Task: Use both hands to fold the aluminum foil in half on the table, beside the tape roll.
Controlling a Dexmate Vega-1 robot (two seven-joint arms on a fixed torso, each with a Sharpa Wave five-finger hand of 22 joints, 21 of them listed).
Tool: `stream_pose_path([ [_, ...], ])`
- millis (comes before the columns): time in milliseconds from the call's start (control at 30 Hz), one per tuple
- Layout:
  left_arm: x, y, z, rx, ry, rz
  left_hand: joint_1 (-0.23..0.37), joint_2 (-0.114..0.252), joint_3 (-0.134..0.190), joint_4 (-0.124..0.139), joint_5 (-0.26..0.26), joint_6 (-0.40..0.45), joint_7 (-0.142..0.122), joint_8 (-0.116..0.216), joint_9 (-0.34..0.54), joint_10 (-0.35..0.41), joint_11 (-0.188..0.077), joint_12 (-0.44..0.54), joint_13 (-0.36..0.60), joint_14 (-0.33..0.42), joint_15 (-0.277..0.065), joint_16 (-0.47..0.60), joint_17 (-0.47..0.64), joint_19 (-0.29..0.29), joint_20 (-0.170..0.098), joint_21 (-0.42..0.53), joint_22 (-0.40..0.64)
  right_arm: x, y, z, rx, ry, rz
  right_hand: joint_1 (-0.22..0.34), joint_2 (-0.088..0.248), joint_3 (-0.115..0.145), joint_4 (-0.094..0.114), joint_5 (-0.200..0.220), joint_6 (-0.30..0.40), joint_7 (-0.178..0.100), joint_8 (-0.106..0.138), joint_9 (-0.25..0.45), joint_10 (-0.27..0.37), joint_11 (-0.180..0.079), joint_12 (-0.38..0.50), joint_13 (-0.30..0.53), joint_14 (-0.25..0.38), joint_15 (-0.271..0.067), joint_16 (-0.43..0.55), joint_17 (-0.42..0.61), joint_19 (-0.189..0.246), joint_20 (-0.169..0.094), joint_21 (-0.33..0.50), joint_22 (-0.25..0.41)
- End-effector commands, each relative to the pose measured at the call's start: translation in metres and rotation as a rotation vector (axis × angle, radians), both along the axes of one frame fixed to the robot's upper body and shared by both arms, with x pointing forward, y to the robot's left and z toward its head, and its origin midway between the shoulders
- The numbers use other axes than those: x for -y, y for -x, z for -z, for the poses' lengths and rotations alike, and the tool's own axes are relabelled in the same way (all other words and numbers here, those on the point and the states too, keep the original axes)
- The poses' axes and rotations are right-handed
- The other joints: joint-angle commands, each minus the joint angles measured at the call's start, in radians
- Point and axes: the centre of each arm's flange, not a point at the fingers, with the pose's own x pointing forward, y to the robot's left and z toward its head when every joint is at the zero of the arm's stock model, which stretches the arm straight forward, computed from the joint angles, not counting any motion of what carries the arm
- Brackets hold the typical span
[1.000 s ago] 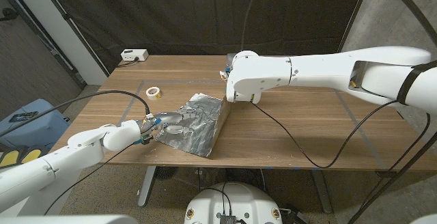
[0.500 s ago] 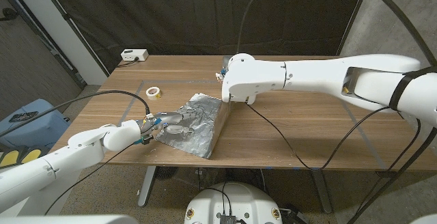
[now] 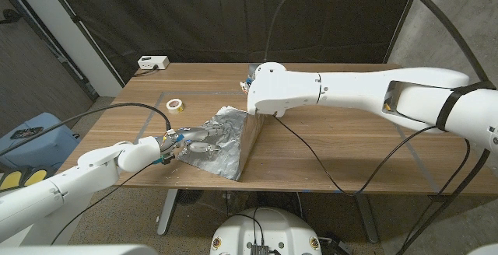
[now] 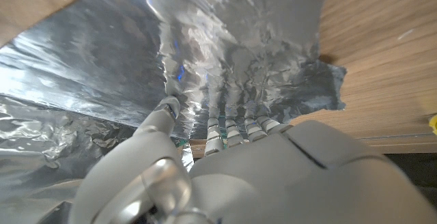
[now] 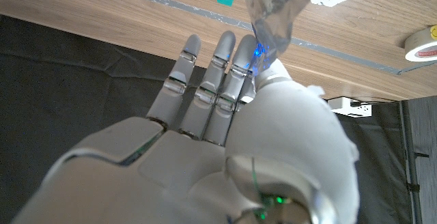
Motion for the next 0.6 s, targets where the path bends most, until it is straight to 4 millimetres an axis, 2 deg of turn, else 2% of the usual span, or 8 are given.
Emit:
stream_pose_path([
  [33,0.002,0.000,0.000,0.002,-0.002,0.006,0.012,-0.002,-0.005,0.001,0.003,0.009,-0.002,0.005,0.004,0.001,0.000,0.005,0.004,-0.001,-0.002,0.002,0.003,0.034,0.014,0.006,0.004,-0.016,-0.001,-0.006,-0.012,-0.006,-0.042,-0.011,0.000,0.001,0.006,0.000,-0.002,0.012,-0.004,0.001,-0.008,0.004,-0.006,0.005,-0.003,-0.021,-0.005,0.002,0.013,0.003,0.007,0.005],
  [367,0.003,0.001,-0.001,0.007,-0.005,0.009,0.014,-0.002,-0.006,0.001,0.003,0.014,-0.003,0.006,0.005,0.001,-0.001,0.006,0.004,0.000,-0.002,0.002,0.003,0.034,0.019,0.006,0.004,-0.023,-0.008,0.002,-0.063,-0.046,-0.081,-0.034,0.002,-0.005,0.017,-0.003,-0.028,0.025,-0.019,0.001,-0.044,0.027,-0.017,0.005,-0.016,0.002,-0.018,-0.005,0.027,0.007,0.007,0.004],
  [600,0.004,0.001,-0.001,0.007,-0.002,0.013,0.017,-0.002,-0.007,0.001,0.004,0.022,-0.003,0.008,0.005,0.002,-0.003,0.006,0.004,0.000,-0.002,0.002,0.003,0.035,0.017,0.007,0.004,-0.026,-0.013,0.008,-0.087,-0.066,-0.085,-0.039,0.004,-0.006,0.017,-0.004,-0.039,0.031,-0.025,0.003,-0.054,0.028,-0.021,0.003,-0.024,0.007,-0.022,-0.005,0.029,0.012,0.006,0.004],
])
